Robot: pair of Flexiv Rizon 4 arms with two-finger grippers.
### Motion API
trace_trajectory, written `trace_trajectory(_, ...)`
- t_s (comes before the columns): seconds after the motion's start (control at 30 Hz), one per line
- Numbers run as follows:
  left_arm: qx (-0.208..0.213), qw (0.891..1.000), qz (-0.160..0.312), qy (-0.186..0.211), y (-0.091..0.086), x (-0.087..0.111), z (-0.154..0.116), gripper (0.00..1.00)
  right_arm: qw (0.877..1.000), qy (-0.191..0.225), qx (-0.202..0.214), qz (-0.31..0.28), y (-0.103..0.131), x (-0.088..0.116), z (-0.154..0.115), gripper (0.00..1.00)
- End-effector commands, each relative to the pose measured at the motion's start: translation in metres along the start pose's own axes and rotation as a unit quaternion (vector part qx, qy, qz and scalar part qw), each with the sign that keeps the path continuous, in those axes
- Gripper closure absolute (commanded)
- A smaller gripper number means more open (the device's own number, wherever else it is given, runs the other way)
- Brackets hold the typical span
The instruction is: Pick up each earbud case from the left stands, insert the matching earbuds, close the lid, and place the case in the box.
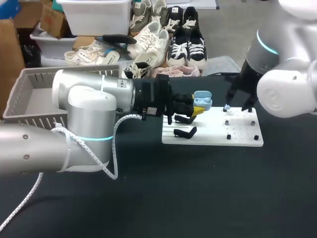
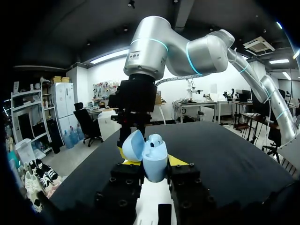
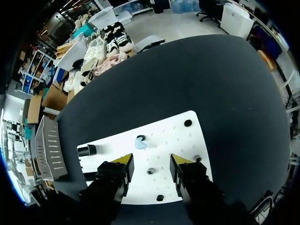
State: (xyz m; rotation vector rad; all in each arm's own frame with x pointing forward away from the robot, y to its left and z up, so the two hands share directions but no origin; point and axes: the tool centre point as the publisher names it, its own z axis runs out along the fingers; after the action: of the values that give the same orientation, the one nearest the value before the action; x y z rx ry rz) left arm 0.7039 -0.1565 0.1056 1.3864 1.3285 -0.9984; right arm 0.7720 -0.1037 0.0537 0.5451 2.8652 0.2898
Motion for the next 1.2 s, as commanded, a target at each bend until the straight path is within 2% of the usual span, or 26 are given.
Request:
trace_trajectory(0.03, -0.002, 1.000, 0.001, -0.001, -0.001, 0.001, 0.000, 1.00, 1.000, -0.004, 0.016, 0.006, 0.007, -0.001, 0.000, 0.52)
trace_trajectory(0.87, -0.002, 1.000, 0.001, -0.001, -0.001, 0.001, 0.000, 1.00, 0.999, 0.013, 0.003, 0.036, 0.018, 0.001, 0.019, 0.51)
trace_trajectory(1.03, -0.002, 1.000, 0.001, -0.001, -0.001, 0.001, 0.000, 1.00, 0.999, 0.017, -0.027, 0.042, 0.018, 0.000, 0.022, 0.51)
trace_trajectory(1.2, -0.002, 1.000, 0.001, -0.001, -0.001, 0.001, 0.000, 1.00, 0.999, 0.017, -0.028, 0.044, 0.018, -0.001, 0.024, 0.51)
